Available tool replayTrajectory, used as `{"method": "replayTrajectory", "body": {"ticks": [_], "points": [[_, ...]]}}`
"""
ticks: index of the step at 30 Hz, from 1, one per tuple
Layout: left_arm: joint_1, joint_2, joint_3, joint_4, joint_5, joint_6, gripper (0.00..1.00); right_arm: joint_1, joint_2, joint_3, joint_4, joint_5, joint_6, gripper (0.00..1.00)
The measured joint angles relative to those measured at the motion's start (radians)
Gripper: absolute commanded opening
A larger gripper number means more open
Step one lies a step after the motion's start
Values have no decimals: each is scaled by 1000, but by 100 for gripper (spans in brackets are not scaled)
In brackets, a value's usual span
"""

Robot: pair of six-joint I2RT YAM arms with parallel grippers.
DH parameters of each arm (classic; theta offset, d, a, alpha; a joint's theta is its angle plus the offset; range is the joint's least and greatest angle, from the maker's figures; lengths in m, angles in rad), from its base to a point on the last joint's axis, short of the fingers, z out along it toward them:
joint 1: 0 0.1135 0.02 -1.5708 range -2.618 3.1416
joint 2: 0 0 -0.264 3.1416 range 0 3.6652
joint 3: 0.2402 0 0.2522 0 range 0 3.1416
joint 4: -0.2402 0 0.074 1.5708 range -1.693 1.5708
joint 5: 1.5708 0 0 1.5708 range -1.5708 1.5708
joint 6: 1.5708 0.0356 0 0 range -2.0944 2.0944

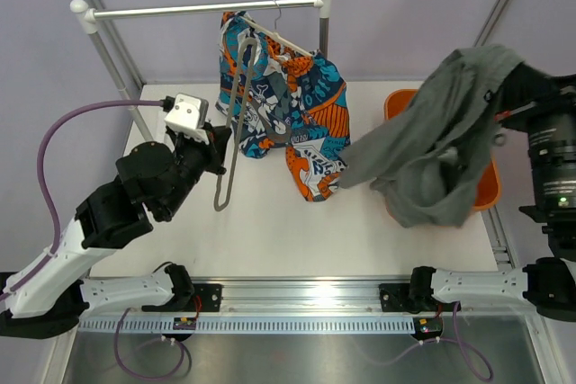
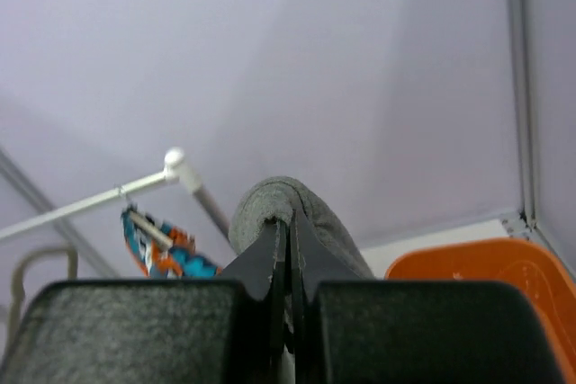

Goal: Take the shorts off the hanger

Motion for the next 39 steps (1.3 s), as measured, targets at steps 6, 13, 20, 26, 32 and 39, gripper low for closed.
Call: {"method": "replayTrajectory", "body": {"ticks": [6, 13, 20, 26, 32, 39], "points": [[0, -34, -33, -77, 27, -43, 0, -52, 121, 165, 361, -7, -362, 0], [0, -58, -78, -86, 53, -64, 0, -328, 302, 362, 308, -82, -368, 0], [0, -60, -108, -99, 83, -75, 0, -804, 511, 594, -127, -266, 25, 0], [0, -76, -160, -110, 89, -84, 0, -998, 675, 698, -404, -428, 303, 0], [0, -85, -192, -126, 85, -84, 0, -1061, 618, 483, -492, -529, 486, 1], [0, -70, -191, -146, 73, -85, 0, -1075, 322, -122, -475, -572, 643, 24]]}}
